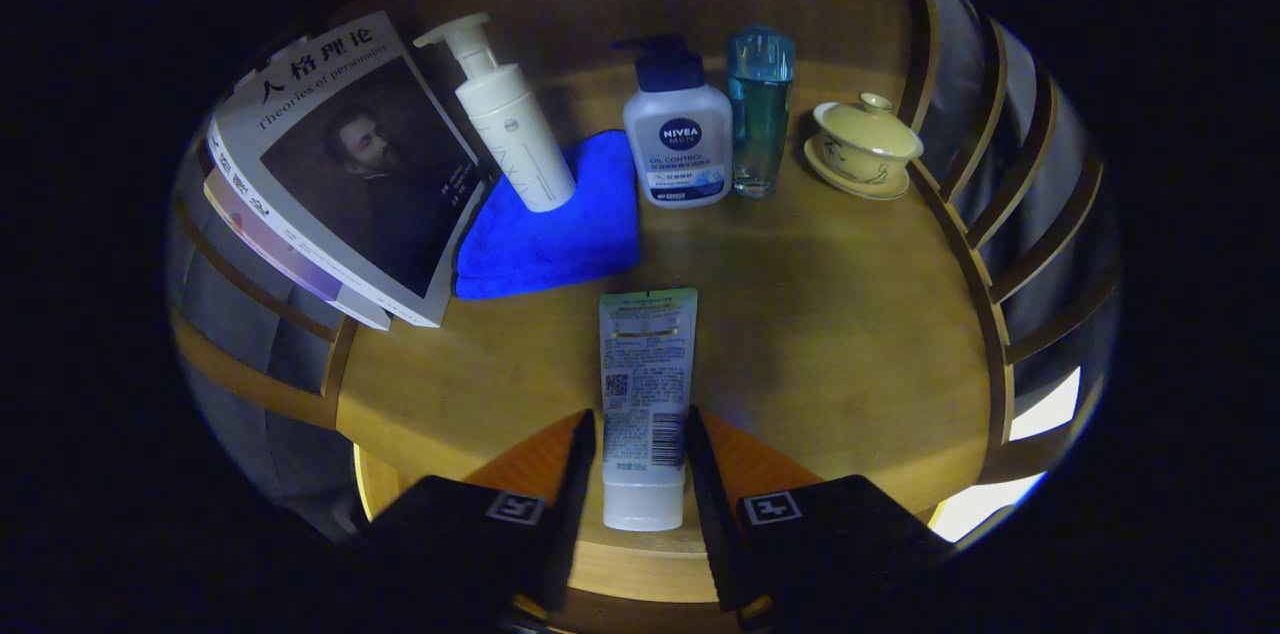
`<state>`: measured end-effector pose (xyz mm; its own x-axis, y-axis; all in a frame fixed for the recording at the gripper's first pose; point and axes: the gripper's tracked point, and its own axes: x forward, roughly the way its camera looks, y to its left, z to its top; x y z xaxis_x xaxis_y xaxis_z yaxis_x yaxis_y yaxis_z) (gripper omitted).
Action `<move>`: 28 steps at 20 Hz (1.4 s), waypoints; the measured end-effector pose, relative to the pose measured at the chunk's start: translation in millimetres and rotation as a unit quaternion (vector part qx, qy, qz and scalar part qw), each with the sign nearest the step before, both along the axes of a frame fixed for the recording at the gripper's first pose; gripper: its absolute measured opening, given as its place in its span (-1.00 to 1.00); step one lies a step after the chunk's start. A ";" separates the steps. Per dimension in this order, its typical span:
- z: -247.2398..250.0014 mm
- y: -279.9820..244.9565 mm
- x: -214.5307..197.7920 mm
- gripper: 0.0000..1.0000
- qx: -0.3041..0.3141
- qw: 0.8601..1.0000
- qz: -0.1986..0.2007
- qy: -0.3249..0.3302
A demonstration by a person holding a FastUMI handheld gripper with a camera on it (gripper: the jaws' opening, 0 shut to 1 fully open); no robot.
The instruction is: Pull open the drawer, take out the items inside it, and place them on the countertop above the cabinet.
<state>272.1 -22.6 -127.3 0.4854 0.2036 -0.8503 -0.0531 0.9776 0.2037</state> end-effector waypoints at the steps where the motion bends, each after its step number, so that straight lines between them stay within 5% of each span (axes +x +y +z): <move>1: 6.9 0.3 -2.6 0.50 -0.001 1.000 0.003 -0.015; 4: 42.3 -0.7 -10.4 0.96 -0.013 0.996 0.003 -0.083; 10: 95.0 6.4 -63.0 0.96 -0.025 0.970 0.025 -0.242; 18: 112.7 -1.3 -158.8 0.96 -0.022 0.905 -0.012 -0.425; 25: 98.8 -8.5 -239.1 0.96 -0.044 0.873 -0.048 -0.483; 28: 83.0 -1.6 -273.9 0.96 -0.045 0.870 -0.069 -0.485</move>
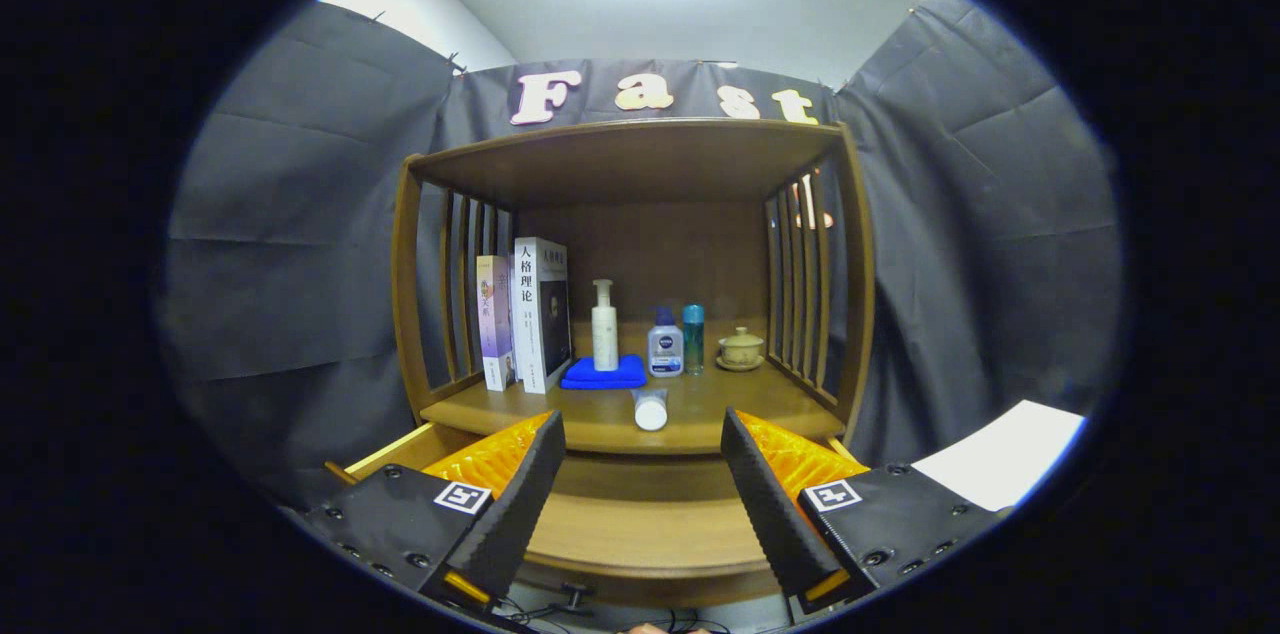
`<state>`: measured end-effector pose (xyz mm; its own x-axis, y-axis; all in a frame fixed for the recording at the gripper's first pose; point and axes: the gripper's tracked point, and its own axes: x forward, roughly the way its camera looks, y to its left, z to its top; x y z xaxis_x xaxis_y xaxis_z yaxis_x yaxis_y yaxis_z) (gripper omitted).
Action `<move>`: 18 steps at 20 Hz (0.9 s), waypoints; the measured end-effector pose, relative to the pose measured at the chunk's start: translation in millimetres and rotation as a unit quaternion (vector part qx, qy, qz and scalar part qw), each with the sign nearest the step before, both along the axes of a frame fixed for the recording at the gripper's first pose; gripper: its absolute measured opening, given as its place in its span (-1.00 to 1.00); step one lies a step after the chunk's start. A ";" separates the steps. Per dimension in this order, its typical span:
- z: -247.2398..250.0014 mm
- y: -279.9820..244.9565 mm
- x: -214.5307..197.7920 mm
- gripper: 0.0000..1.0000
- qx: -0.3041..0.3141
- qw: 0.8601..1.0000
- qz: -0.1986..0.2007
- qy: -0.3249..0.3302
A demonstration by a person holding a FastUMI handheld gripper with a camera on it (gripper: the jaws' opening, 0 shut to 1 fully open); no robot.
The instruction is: Pull open the drawer, take out the items inside it, and place them on the countertop above the cabinet.
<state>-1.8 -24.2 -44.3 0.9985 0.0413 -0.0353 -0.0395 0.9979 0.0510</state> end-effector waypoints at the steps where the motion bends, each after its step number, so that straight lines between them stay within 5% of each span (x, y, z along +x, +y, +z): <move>1: -5.8 5.7 -8.5 0.96 0.001 1.000 0.003 -0.001; 12: -85.0 8.1 -65.6 0.96 -0.006 0.999 -0.023 0.024; 18: -119.1 33.5 -68.1 0.96 0.005 0.999 0.008 0.051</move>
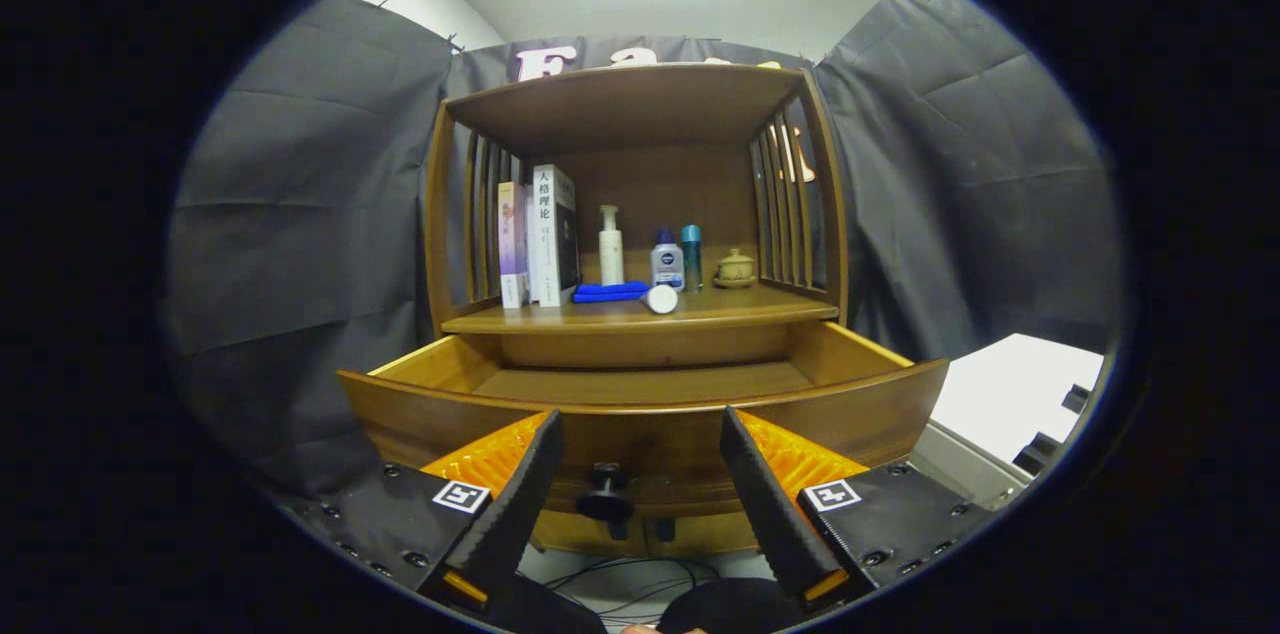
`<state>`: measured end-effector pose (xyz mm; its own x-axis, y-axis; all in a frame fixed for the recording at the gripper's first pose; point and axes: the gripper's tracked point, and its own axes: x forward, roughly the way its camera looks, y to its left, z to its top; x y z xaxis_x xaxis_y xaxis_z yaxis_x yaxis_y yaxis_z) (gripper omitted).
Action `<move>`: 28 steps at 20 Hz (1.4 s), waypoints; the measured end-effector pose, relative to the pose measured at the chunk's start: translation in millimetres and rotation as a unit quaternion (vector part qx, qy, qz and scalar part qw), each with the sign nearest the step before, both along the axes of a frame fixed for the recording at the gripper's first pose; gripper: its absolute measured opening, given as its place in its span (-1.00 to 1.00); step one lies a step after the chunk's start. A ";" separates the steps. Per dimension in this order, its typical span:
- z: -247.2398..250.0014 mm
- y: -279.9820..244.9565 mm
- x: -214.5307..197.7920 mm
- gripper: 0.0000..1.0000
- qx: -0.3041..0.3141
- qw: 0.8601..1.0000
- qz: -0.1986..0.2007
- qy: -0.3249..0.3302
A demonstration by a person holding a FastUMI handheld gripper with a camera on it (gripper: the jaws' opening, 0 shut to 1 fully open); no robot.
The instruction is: Pull open the drawer, take out the items inside it, and place them on the countertop above the cabinet.
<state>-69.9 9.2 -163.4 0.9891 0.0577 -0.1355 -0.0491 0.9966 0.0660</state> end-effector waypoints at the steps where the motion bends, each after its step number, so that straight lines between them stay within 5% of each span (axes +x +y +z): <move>1: -1.8 4.5 0.9 0.96 0.001 1.000 0.006 0.001; 17: -52.3 9.1 44.2 0.96 -0.020 0.998 -0.037 0.039; 28: -45.8 22.1 68.8 0.96 -0.027 0.999 -0.027 0.020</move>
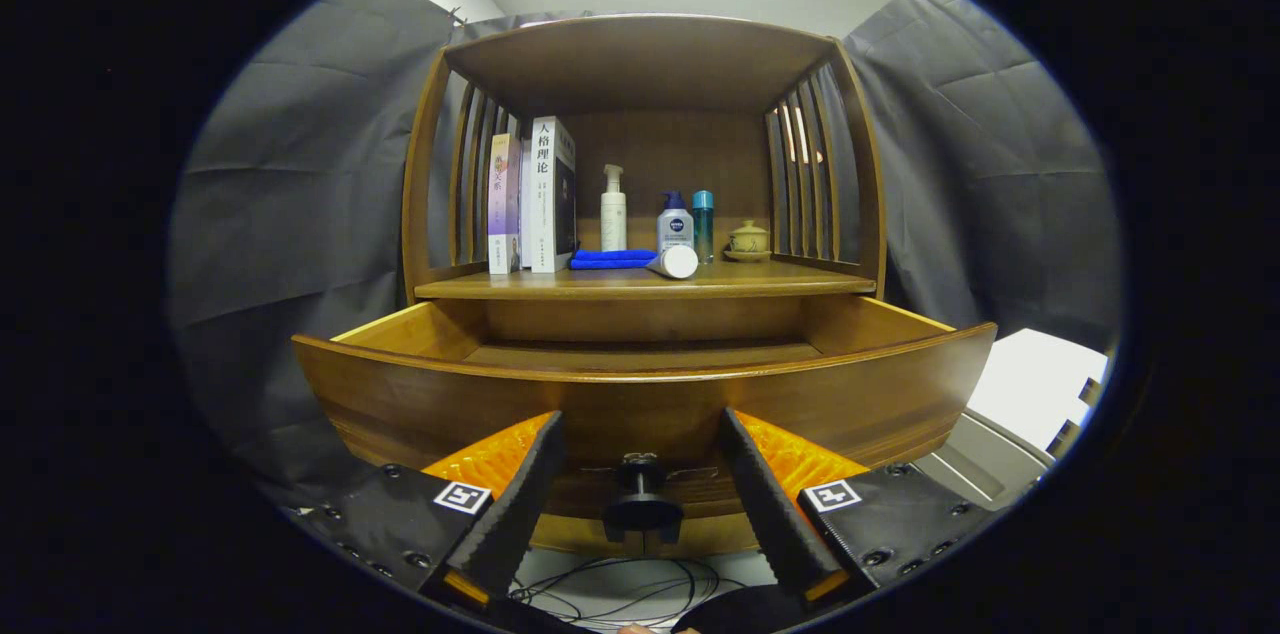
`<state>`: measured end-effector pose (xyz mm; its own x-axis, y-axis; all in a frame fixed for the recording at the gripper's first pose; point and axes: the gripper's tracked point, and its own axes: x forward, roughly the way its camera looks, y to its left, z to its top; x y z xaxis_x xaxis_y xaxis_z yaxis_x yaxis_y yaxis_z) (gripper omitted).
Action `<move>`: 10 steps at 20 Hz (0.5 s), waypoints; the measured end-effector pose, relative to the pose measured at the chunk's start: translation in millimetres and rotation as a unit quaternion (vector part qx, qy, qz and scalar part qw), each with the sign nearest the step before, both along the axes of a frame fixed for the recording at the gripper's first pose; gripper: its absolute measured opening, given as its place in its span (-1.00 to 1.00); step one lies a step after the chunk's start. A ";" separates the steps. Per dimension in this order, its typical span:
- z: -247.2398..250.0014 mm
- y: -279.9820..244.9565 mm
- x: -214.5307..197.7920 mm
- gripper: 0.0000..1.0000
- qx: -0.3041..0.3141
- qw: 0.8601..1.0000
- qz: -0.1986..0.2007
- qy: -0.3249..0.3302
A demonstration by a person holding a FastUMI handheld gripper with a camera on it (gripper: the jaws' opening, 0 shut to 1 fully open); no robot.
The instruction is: Pull open the drawer, take out the items inside it, and place them on the countertop above the cabinet.
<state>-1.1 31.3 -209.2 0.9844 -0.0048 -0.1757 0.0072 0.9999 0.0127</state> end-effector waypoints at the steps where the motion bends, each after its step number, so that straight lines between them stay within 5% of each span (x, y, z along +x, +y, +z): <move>1: 1.2 0.8 6.5 0.96 0.000 1.000 -0.001 0.000; 10: 5.1 4.8 71.5 0.96 0.000 1.000 -0.008 0.013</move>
<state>70.4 36.1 -204.1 0.9795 -0.0203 -0.2006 0.0232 0.9997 0.0121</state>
